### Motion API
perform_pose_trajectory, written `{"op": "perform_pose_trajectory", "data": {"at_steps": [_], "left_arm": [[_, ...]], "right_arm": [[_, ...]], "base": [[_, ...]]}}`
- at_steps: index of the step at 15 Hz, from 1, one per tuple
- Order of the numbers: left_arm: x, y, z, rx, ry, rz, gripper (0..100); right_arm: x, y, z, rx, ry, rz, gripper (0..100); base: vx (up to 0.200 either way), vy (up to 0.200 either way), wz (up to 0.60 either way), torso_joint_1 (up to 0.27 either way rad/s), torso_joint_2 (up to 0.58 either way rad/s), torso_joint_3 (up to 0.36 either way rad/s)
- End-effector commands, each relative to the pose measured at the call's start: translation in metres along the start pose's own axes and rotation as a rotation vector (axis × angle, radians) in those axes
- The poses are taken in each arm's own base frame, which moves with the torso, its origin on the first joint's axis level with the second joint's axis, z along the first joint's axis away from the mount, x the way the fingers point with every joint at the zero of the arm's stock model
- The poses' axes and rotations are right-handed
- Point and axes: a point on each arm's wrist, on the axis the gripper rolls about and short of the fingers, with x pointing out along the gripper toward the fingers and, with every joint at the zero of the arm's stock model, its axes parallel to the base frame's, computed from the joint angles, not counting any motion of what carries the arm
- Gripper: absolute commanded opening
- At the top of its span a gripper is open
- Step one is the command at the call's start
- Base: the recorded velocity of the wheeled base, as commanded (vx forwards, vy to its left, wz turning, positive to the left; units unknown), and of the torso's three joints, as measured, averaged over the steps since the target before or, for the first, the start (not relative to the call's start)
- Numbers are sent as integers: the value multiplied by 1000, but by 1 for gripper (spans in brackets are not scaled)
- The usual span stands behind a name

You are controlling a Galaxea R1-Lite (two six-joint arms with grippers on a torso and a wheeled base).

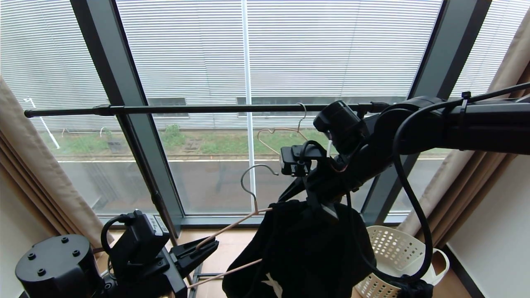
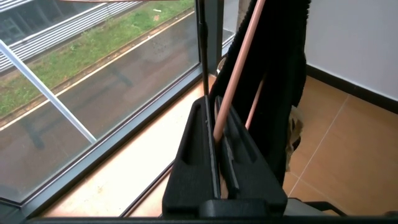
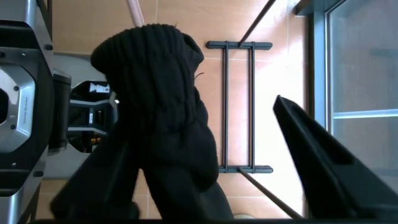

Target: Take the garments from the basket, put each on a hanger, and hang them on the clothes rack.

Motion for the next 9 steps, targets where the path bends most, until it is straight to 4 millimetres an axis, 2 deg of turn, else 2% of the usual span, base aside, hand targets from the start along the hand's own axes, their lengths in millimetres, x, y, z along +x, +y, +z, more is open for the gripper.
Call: {"op": "perform_pose_trajectory", "data": {"at_steps": [1, 9], "left_arm": [[0, 0, 0, -2, 1, 1, 0], [0, 1, -1, -18, 5, 7, 0]], "right_arm": [[-1, 3, -2, 4, 4, 6, 0], [-7, 10, 0, -3, 0, 4, 0]], "base": [[0, 0, 0, 0, 0, 0], [0, 0, 0, 0, 0, 0]]}}
